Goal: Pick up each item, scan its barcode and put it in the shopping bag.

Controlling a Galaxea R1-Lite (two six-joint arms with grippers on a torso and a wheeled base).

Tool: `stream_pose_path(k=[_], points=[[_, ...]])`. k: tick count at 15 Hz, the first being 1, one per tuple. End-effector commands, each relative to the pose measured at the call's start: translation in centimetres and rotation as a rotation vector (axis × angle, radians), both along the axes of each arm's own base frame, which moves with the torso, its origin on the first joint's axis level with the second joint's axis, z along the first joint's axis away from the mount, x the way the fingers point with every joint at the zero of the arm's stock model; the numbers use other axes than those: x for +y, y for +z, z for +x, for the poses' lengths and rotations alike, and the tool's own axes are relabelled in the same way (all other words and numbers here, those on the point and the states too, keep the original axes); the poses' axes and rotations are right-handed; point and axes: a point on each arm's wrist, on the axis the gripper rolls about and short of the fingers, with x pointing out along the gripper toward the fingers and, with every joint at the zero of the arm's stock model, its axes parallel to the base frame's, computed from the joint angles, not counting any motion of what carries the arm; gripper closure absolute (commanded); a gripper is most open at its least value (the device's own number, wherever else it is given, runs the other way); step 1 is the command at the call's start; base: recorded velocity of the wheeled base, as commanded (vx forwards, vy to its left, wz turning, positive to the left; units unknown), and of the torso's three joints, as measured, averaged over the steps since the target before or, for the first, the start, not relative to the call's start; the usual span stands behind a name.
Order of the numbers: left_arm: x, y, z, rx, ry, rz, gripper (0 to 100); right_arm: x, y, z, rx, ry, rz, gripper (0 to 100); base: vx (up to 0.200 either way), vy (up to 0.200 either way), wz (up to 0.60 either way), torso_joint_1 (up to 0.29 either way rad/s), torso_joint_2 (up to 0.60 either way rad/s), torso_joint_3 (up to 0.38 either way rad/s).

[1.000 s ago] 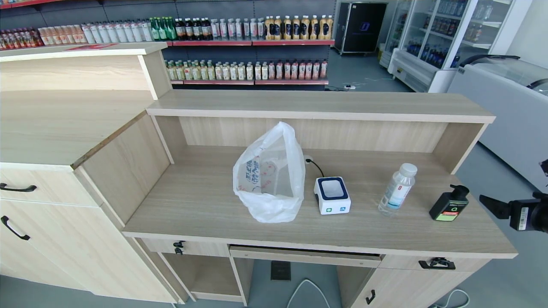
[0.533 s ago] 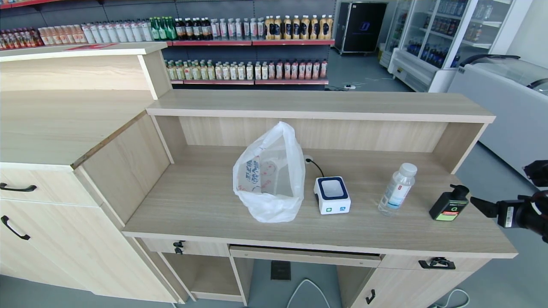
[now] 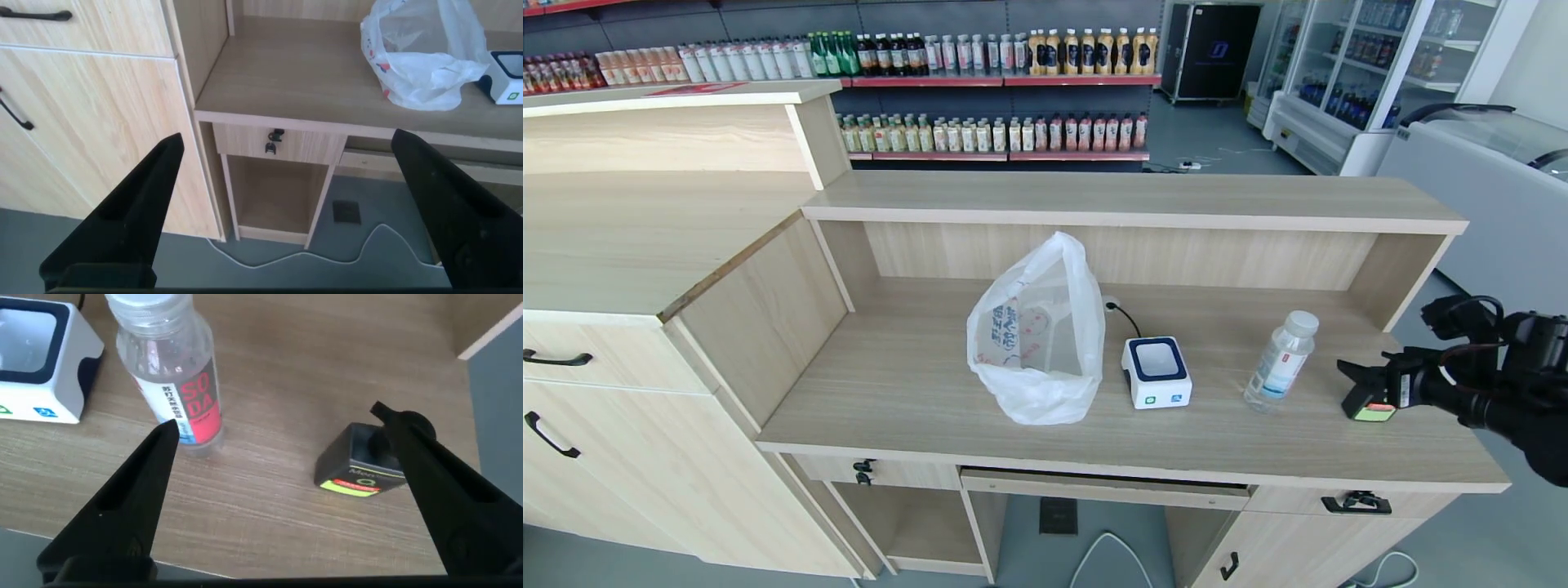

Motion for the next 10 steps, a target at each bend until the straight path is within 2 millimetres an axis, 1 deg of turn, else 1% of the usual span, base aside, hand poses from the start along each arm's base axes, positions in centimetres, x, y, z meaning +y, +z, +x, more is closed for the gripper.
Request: stream_pose_path(k=[1,2,4,5,7,10], points=[[0.0,0.0,0.0,0.0,0.002,0.0,0,2.0,-2.2,1.7,0.043,0.077,0.013,0,0.0,0.0,0.0,0.0,0.0,0.0],[0.0,0.0,0.0,0.0,0.001,0.0,0,2.9,-2.6,2.0,0.041,0.103,0.012,0,0.0,0.0,0.0,0.0,0.0,0.0],[0.0,0.0,0.0,0.0,0.001,0.0,0,3.9,-3.3,2.5,0.035,0.133,0.004,0,0.0,0.0,0.0,0.0,0.0,0.0],[0.0,0.0,0.0,0.0,0.001,0.0,0,3.9,-3.5,2.6,0.034,0.136,-0.001,0,0.0,0.0,0.0,0.0,0.0,0.0],[0.0,0.0,0.0,0.0,0.001,0.0,0,3.8,-4.4,3.3,0.027,0.153,-0.049,0,0.0,0.0,0.0,0.0,0.0,0.0],[0.0,0.0,0.0,0.0,0.001,0.0,0,3.7,-5.3,4.1,0.008,0.156,-0.059,0,0.0,0.0,0.0,0.0,0.0,0.0]])
